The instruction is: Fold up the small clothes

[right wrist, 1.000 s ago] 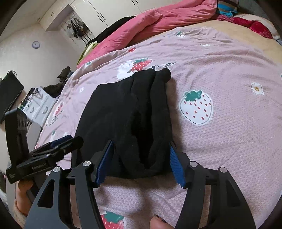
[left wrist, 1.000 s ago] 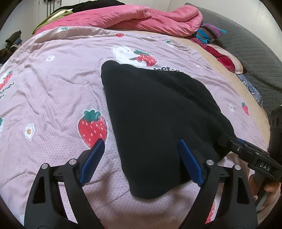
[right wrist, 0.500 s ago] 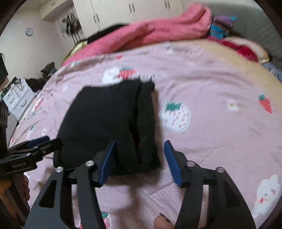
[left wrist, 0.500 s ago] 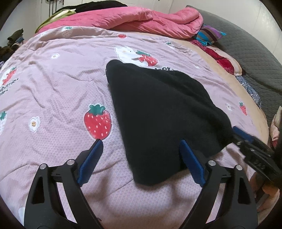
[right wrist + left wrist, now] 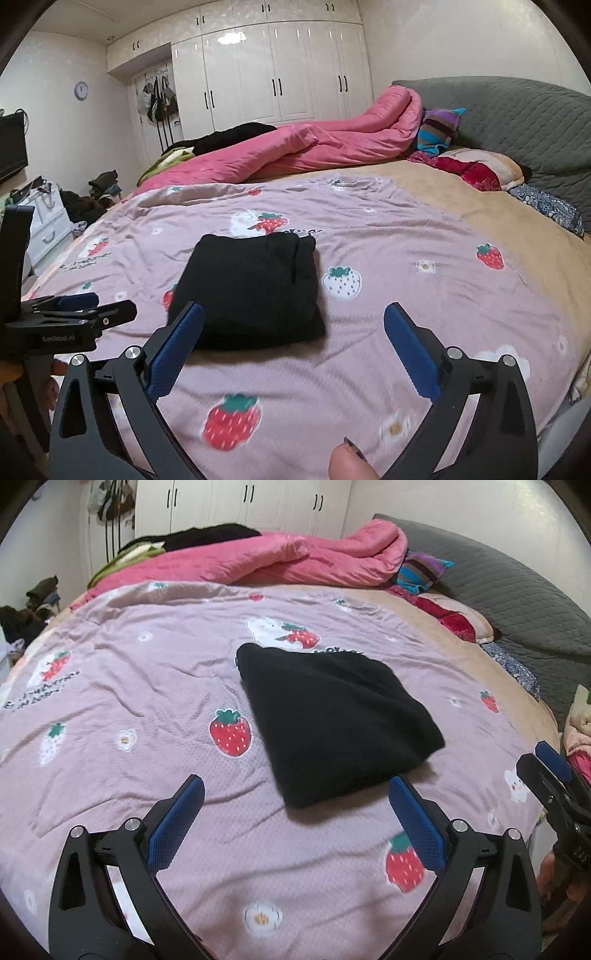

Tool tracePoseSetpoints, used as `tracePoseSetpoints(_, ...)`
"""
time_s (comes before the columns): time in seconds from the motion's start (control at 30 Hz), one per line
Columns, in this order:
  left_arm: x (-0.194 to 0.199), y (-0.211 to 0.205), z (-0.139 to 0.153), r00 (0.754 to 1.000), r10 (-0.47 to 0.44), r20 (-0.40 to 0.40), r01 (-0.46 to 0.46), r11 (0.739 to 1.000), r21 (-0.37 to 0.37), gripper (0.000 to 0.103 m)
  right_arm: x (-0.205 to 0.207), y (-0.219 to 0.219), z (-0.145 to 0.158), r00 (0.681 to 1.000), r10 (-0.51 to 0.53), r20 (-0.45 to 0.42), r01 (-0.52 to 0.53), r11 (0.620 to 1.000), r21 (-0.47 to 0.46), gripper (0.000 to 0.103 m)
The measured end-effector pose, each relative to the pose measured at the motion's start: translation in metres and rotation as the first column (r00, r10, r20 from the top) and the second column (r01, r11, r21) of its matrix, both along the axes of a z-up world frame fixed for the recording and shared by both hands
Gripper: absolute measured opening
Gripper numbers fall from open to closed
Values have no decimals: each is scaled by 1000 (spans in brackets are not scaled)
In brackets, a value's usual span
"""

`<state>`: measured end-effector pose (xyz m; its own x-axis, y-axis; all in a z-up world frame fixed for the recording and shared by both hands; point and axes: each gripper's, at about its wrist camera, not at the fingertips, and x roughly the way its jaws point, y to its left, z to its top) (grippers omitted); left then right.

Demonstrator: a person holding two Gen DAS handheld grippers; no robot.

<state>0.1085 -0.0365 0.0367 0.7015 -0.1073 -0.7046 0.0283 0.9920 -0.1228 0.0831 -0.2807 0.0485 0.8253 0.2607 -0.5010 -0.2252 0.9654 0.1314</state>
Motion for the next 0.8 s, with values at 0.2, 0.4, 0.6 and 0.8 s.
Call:
tracePoseSetpoints(0.2,-32,-3,4,999,1,38,-1,1000,-14,94,-34,-9,-1,1000,-22,20,21,999,27,99)
tracePoseSetpoints(0.4,-57,-3,-6,999,6,47,-5,1000,-23,94,-60,-10,-10,999,-23,29,22,999,29,99)
tracePoseSetpoints(0.6,-72,4,-26,999,8,32,-7,1000,-30,94,-70,-1,-28,1000,-5,-23,5,1000,-8,99)
tracePoseSetpoints(0.8,-77,9,-43,1000,22,15,-21,999,-38,94,-74,3,-52,997,-10,-77,7,999,-42,99)
